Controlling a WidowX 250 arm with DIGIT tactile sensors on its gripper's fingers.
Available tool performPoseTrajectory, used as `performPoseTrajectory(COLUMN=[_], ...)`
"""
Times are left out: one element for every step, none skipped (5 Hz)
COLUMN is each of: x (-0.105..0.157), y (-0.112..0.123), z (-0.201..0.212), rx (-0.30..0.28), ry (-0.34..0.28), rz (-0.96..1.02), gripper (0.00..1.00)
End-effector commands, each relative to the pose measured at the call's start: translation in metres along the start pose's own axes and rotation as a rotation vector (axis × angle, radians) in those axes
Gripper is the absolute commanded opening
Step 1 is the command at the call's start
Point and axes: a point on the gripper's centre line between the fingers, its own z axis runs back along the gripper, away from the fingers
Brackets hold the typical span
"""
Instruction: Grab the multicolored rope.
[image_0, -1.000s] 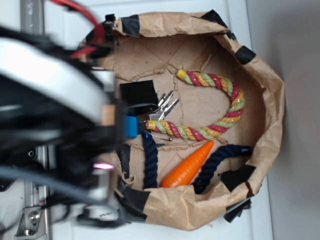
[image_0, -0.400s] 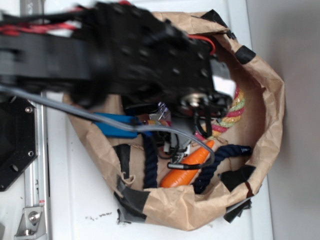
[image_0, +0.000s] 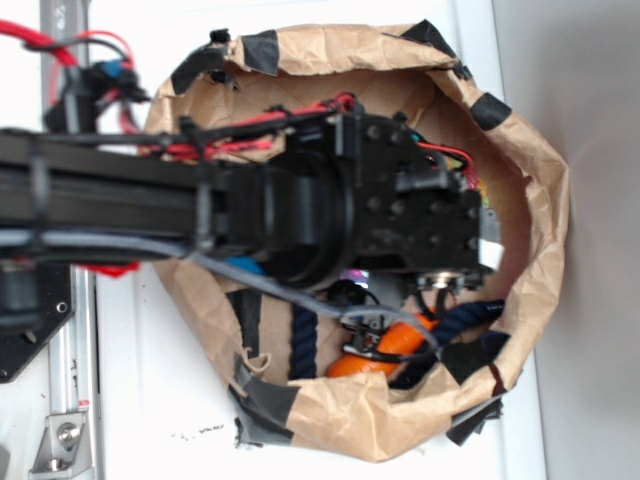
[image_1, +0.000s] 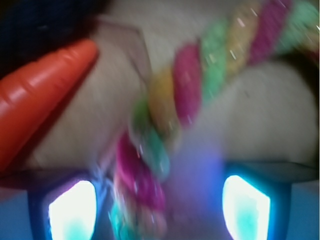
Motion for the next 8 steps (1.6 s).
performPoseTrajectory(x=[0.007, 0.006, 0.000, -0.024, -0.048, -0.049, -0.040, -0.031], y=[-0.009, -0.006, -0.003, 0.016, 0.026, 0.020, 0.014, 0.014], z=[0.005, 0.005, 0.020, 0.069, 0.117, 0.167, 0.214, 0.207], rx=[-0.043, -0.052, 0.032, 0.075, 0.042, 0.042, 0.036, 0.057], ry=[-0.035, -0.028, -0.009, -0.119, -0.213, -0.187, -0.125, -0.101], rz=[0.018, 0.060, 0.135, 0.285, 0.405, 0.411, 0.391, 0.418], gripper=[0.00, 0.00, 0.00, 0.00, 0.00, 0.00, 0.00, 0.00])
